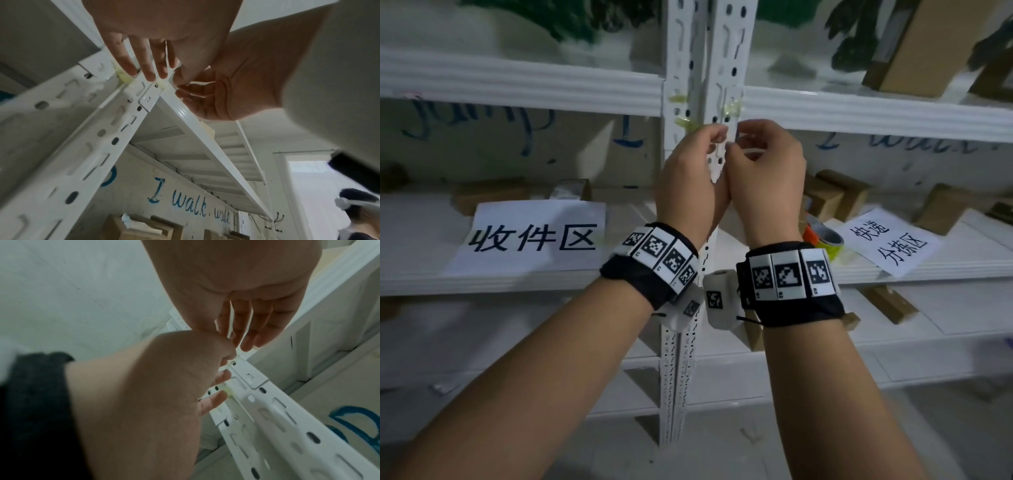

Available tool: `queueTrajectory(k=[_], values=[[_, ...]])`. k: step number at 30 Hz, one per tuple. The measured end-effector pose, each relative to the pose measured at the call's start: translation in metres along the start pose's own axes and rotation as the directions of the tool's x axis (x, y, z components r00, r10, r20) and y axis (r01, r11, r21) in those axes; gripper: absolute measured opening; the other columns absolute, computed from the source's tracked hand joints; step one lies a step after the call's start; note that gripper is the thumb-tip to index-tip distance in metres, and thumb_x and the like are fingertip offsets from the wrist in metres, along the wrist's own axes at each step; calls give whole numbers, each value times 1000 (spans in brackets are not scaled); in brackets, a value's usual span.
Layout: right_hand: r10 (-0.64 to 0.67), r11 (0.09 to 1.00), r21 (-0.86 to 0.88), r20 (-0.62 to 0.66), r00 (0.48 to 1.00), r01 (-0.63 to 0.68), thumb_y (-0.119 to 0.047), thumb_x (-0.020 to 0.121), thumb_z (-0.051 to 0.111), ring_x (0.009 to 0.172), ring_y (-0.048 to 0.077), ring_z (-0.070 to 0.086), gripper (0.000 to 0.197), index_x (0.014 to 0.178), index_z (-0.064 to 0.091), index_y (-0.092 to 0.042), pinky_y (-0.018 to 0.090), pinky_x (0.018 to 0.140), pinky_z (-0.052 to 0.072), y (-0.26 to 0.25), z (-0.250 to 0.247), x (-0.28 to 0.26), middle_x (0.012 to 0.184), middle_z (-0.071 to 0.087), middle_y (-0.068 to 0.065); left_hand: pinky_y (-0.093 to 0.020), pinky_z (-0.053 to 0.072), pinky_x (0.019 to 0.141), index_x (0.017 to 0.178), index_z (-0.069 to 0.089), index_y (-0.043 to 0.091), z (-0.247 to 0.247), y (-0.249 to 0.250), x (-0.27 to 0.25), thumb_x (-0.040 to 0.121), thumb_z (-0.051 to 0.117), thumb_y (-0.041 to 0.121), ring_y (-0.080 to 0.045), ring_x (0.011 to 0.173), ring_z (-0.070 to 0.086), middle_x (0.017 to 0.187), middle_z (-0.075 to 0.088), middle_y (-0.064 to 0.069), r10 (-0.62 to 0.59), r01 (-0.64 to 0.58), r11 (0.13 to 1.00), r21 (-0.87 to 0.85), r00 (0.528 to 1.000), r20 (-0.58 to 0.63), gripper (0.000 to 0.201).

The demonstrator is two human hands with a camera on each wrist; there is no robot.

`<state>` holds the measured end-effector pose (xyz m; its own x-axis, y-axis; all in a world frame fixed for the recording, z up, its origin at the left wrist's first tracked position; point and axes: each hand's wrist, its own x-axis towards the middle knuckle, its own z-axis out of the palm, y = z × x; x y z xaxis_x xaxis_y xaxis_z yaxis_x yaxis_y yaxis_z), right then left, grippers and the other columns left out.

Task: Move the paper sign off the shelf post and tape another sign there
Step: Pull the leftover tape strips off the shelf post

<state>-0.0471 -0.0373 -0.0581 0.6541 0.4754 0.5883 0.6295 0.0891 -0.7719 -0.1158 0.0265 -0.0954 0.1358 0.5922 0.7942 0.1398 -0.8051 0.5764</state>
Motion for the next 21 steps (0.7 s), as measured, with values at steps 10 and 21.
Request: queueTrajectory(k=[10, 21], values=[[-263, 958, -85, 122, 957, 274, -10, 101, 59, 103, 12, 59, 41, 141, 65, -12, 19, 90, 46, 19, 5, 77, 130, 60, 5, -34, 61, 78, 116, 75, 10, 40, 0, 60, 93, 73, 11, -10, 86, 58, 121, 65, -3, 87, -39, 973, 228, 974, -207, 24], [-244, 962, 118, -23, 969, 245, -6, 94, 66, 89, 13, 71, 15, 104, 76, -13, 30, 84, 60, 33, 16, 84, 96, 75, -3, -36, 58, 79, 99, 78, 9, 38, -2, 61, 93, 66, 8, -17, 89, 65, 102, 72, -7, 198, -139, 915, 379, 973, -120, 14]])
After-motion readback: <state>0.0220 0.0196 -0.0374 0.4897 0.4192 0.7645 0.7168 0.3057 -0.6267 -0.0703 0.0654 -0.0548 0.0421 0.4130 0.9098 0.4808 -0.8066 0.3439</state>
